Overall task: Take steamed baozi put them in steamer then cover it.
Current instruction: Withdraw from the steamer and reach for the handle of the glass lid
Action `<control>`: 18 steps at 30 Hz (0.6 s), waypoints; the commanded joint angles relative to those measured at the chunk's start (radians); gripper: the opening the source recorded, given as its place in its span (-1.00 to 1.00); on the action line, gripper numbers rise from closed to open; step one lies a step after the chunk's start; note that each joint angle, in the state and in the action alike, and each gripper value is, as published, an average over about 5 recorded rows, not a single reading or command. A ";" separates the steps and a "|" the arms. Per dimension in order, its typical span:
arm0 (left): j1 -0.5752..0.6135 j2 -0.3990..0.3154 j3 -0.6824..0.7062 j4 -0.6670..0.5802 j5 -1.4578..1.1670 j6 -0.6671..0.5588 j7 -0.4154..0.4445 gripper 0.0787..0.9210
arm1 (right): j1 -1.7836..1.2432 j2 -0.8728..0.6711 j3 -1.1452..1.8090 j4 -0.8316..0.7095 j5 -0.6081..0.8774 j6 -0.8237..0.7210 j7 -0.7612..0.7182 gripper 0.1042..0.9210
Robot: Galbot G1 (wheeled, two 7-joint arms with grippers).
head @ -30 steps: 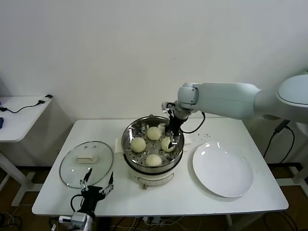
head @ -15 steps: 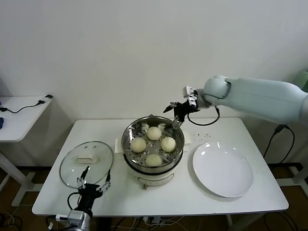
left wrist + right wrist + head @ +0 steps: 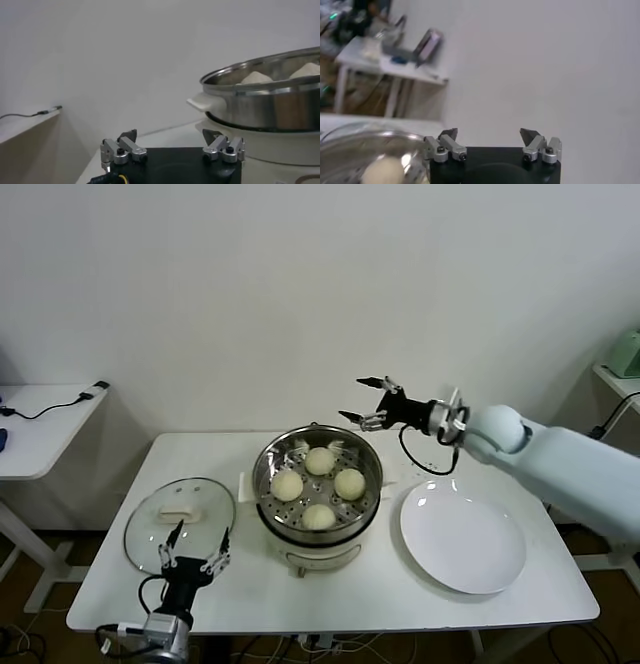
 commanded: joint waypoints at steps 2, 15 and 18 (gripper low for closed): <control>-0.009 -0.003 -0.011 -0.030 0.125 0.001 0.010 0.77 | -0.841 -0.023 0.944 0.151 -0.127 0.029 0.145 0.76; -0.097 0.056 -0.155 0.133 1.085 -0.212 -0.041 0.77 | -1.327 0.220 1.434 0.242 -0.323 -0.025 0.091 0.76; -0.121 0.080 -0.144 0.185 1.233 -0.202 -0.088 0.77 | -1.380 0.264 1.464 0.241 -0.340 -0.015 0.084 0.76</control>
